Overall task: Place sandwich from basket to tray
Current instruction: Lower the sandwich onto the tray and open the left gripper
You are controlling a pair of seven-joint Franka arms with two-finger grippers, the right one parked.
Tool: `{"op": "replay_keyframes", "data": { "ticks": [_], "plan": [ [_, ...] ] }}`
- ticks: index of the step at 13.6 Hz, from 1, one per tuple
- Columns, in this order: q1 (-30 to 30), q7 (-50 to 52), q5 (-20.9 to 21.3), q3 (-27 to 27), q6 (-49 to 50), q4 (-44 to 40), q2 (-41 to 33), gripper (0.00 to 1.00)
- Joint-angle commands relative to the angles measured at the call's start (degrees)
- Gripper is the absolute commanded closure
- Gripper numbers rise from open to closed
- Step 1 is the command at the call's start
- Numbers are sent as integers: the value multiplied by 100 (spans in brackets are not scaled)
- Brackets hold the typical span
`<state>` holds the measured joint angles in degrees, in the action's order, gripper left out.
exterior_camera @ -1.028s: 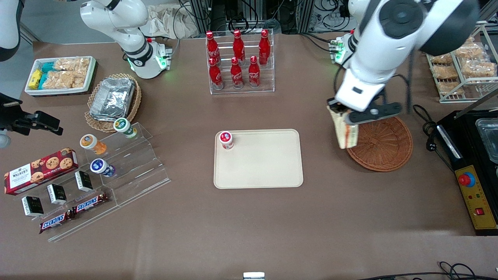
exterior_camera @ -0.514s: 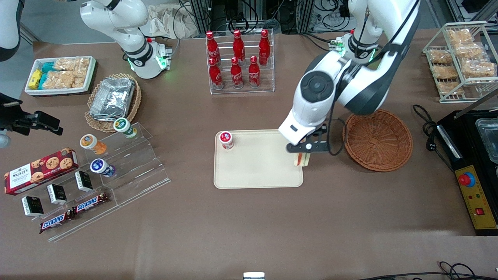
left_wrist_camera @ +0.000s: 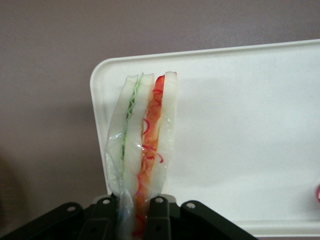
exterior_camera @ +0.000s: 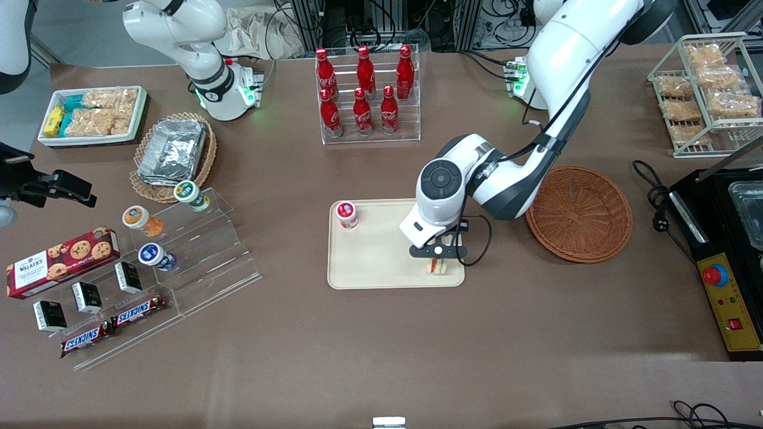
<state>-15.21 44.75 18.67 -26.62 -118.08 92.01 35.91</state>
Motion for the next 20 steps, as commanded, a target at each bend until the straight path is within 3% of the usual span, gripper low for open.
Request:
{"op": "replay_keyframes", "data": {
  "ticks": [1,5,10,11,12,13,16,20],
  "plan": [
    [-35,367,146,-1,-22,-157,135,100],
    [-35,403,155,17,-83,-166,285,100],
    [-26,455,515,17,-101,-149,513,100],
    [-26,447,524,17,-101,-105,522,91],
    [-26,447,524,17,-110,-113,549,35],
    [-26,447,524,17,-101,-104,540,0],
    [0,674,498,-1,-31,-157,444,0],
    [27,667,427,-1,565,-175,-441,0]
  ]
}}
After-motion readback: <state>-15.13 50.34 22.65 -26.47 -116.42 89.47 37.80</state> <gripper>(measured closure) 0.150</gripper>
